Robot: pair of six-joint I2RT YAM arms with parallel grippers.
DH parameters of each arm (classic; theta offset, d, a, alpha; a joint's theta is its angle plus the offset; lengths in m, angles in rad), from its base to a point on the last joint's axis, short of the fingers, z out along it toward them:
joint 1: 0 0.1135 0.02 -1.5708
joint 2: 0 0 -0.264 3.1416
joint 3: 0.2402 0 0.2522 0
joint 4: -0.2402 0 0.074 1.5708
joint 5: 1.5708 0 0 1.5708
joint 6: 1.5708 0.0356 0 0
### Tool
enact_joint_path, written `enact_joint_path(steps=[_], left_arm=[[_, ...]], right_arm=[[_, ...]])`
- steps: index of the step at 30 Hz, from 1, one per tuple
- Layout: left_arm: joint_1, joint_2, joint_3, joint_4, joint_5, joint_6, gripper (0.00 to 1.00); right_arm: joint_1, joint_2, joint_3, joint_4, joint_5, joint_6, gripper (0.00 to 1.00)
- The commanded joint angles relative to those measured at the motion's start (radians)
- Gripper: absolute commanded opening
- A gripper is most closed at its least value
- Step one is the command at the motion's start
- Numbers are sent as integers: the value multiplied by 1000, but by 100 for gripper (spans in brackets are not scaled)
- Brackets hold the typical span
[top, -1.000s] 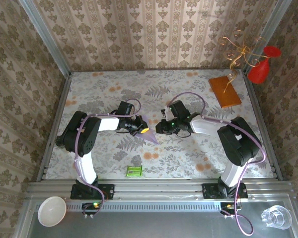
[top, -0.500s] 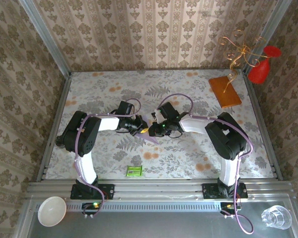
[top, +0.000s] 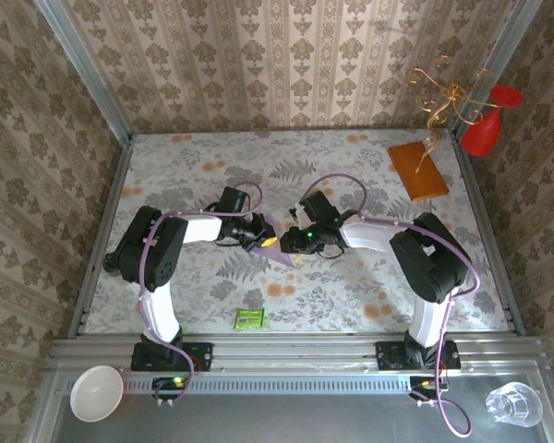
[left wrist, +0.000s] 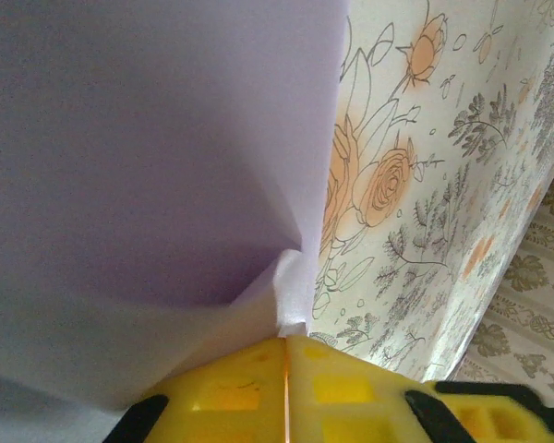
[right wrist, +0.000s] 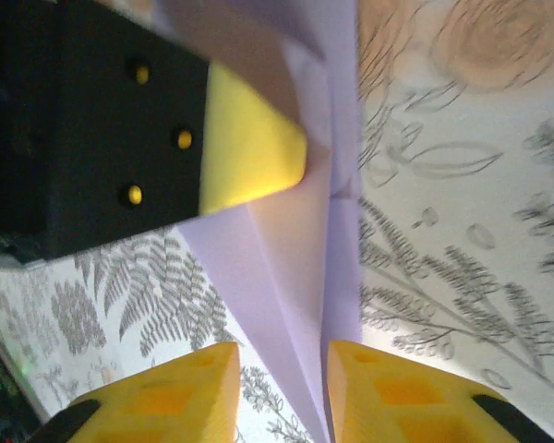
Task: Fold a paper plane with a square sheet of paper (pick it up from the middle)
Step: Fourth fold the wing at the center of the table.
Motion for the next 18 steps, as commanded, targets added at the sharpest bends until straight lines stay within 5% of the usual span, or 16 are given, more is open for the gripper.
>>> enact_joint_path(steps=[1, 18], left_arm=[[1, 8, 12, -7, 20, 25, 11], [0, 12, 20, 15, 46, 25, 13]], right_arm=[[-4, -3, 10, -53, 97, -9, 36], [22, 120, 97, -133, 22, -41, 35]])
